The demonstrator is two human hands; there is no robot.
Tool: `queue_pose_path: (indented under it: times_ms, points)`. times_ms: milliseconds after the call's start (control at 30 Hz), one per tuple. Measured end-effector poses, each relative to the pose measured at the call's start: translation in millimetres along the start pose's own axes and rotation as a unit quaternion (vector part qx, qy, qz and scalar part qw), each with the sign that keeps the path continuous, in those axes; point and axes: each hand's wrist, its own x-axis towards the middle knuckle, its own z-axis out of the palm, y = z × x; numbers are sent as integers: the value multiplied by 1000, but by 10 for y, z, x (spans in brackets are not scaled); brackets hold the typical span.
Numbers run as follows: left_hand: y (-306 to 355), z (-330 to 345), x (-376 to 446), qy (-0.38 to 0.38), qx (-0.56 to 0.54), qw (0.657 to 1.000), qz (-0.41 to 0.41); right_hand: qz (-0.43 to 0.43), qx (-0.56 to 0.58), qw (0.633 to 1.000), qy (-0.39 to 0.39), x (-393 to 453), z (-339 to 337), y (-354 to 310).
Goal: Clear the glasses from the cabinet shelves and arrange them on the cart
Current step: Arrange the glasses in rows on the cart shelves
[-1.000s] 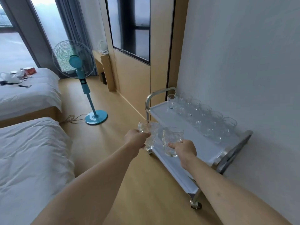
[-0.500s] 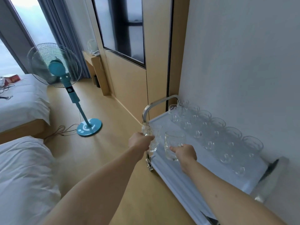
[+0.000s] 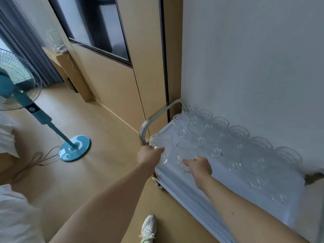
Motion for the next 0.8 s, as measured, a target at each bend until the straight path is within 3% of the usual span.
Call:
queue_pose_path:
  times_ms: [467,800]
  points:
    - [-19,383,1292,-66,96,993,20,36,-17,994,99,559,652,-147]
    - [-336,493,1458,-77,10,997,-12,63,30,994,89,574,708,174]
